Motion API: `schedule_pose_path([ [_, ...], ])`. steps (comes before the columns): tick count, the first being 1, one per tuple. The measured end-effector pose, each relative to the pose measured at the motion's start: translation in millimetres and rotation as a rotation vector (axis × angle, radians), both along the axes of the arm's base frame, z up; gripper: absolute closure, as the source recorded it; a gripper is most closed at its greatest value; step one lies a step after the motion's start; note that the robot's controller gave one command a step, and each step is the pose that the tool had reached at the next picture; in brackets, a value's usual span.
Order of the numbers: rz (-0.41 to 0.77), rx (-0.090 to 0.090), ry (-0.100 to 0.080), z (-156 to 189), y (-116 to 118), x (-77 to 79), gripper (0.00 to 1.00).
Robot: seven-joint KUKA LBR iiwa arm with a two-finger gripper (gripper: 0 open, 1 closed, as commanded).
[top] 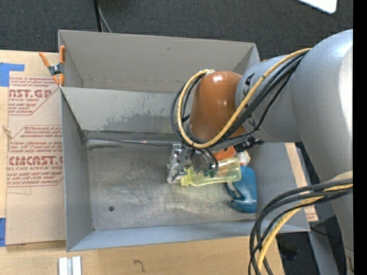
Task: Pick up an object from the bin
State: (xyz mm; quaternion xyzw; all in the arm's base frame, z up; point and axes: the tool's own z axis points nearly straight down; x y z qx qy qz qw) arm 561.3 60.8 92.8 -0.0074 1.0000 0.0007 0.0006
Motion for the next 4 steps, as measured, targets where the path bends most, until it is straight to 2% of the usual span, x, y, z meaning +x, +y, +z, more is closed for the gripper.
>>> schedule_pose_path([
  [1, 0.000, 0.000, -0.001, 0, 0, 0.2, 1.00],
  [2, -0.032, 0.000, 0.002, 23, 3, 4.8, 1.00],
  [3, -0.011, -0.001, 0.000, 53, -1, 0.9, 1.00],
  [4, -0.028, -0.001, 0.005, 106, 0, -0.9, 1.00],
])
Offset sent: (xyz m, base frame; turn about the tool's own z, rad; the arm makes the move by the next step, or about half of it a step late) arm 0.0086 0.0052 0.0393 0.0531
